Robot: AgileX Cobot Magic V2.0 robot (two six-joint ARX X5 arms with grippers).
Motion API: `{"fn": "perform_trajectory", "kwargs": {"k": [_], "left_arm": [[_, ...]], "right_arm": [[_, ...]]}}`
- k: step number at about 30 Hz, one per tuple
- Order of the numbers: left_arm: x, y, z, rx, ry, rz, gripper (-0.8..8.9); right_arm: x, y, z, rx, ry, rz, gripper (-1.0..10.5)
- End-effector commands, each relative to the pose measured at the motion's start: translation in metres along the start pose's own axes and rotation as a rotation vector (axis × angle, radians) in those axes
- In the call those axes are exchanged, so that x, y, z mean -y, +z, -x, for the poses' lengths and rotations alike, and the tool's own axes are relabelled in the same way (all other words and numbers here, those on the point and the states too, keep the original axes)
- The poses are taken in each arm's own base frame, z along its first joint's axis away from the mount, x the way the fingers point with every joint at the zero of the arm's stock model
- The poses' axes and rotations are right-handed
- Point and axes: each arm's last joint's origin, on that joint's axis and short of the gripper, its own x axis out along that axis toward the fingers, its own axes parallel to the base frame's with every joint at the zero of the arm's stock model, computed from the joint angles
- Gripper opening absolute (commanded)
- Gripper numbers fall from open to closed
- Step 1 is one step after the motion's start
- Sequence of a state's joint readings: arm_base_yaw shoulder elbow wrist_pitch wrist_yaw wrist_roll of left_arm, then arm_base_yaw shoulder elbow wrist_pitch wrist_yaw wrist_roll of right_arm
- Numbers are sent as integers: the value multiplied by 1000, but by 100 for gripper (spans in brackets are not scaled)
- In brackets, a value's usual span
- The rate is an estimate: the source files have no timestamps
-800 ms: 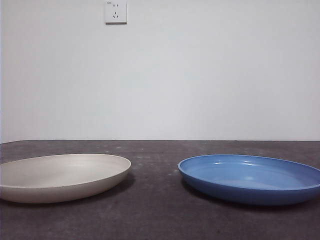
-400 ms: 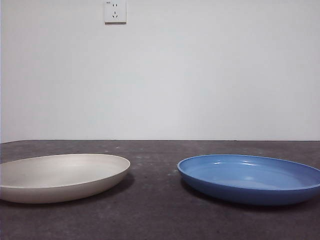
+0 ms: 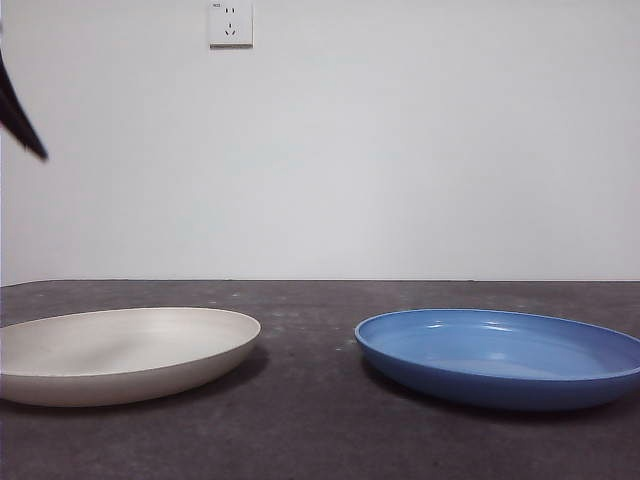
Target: Pick up the white plate, put it on the blue plate, put it on desk
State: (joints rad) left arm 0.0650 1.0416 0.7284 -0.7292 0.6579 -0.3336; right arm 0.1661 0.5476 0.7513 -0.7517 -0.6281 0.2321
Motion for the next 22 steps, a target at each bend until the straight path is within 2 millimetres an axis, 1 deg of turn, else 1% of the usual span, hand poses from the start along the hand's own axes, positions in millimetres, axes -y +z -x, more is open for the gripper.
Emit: {"fn": "perform_trajectory", "kwargs": {"k": [1,6,9,13,16,22], "left_arm": [[-8,15,-10,-7,7,-4,553],[-23,32,-31,-25,34,27,554],[-29,40,-40,-38,70,36,554],[-35,50,-51,-62,76,39,553],[-39,55,-57,-76,80,49,553],[-48,57,-69,-106,89,68,553]], "right_arm": [[-3,4,2,11,10,16,616],[-3,4,2,10,10,16,616],[-3,4,2,10,10,16,616],[-3,4,2,10,10,16,616],[-3,4,2,11,9,17,616],[-3,4,2,12,7,18,616]]}}
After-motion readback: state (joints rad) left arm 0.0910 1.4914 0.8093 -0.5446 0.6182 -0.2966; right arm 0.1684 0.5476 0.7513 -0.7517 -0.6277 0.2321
